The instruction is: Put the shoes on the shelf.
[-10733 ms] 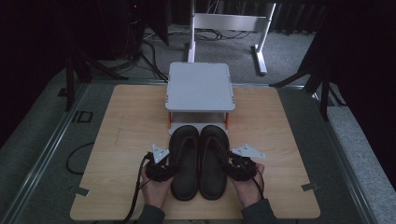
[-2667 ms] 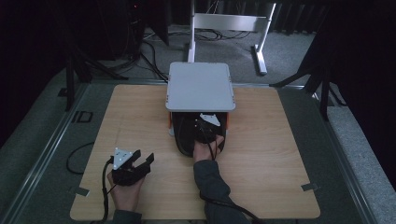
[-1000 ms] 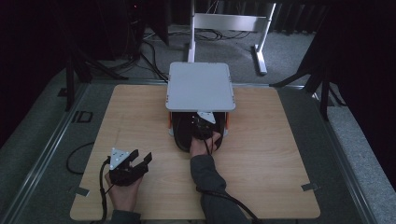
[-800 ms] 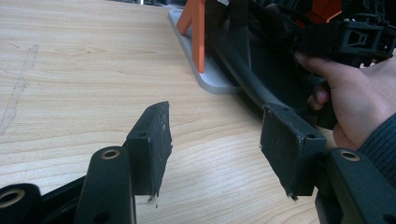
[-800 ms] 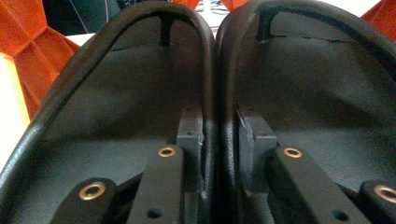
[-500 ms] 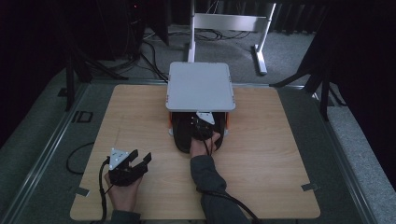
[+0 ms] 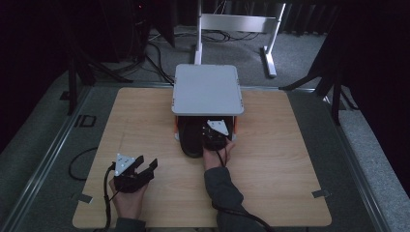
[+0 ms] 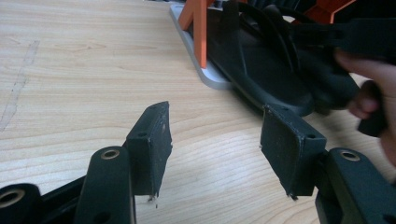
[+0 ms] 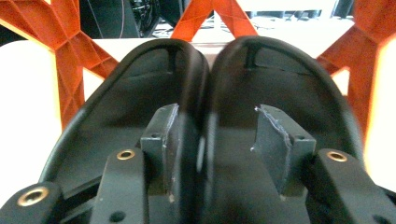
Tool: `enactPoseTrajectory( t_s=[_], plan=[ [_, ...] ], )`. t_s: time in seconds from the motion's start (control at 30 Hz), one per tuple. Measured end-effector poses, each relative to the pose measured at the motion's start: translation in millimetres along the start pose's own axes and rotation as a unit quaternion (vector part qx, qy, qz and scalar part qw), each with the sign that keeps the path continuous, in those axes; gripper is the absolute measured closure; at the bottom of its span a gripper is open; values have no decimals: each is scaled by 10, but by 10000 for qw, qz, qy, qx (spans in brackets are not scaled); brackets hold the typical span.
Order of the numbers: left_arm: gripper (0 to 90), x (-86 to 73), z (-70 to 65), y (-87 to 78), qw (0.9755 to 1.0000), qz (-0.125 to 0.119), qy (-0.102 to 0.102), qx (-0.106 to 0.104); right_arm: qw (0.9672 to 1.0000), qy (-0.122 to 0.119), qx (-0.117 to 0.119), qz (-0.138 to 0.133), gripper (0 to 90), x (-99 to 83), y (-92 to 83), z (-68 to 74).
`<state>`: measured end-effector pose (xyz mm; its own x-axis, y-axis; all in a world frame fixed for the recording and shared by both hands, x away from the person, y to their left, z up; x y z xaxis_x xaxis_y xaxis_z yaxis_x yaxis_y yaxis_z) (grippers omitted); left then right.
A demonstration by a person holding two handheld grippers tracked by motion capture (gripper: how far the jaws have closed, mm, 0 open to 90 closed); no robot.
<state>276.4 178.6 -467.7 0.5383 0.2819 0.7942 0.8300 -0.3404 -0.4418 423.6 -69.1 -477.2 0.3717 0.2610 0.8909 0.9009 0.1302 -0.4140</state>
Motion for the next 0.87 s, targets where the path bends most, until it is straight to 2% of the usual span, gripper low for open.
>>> enactPoseTrajectory(
  t_s=[0.2,0.37,0.43,0.53,0.77,0.87],
  plan=[
    [432,-24,10,23,10000,49,29,65,9998,44,135,113,473,-150,-208,-208],
    [430,-42,55,49,9999,78,5,139,9994,-19,244,244,470,-281,-377,-457],
    [430,-44,73,54,9998,77,-9,176,9989,-70,364,297,466,-307,-437,-562],
    [429,-44,94,53,9998,59,-12,203,9979,-9,511,393,455,-330,-514,-740],
    [425,-54,111,71,9997,70,4,246,9977,-118,521,428,456,-365,-706,-1122],
    [423,-53,122,83,9996,76,-14,266,9971,-239,589,415,456,-380,-769,-1256]
  ],
)
Point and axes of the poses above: each handheld gripper's, and its own axes: y roughly forward along the jaws, x roughly out of its top, z roughly to its left, the point moved 2 cm from there along y, roughly forward along the jaws, and after that the axes turned 15 degrees about -y, right-handed, at the moved point
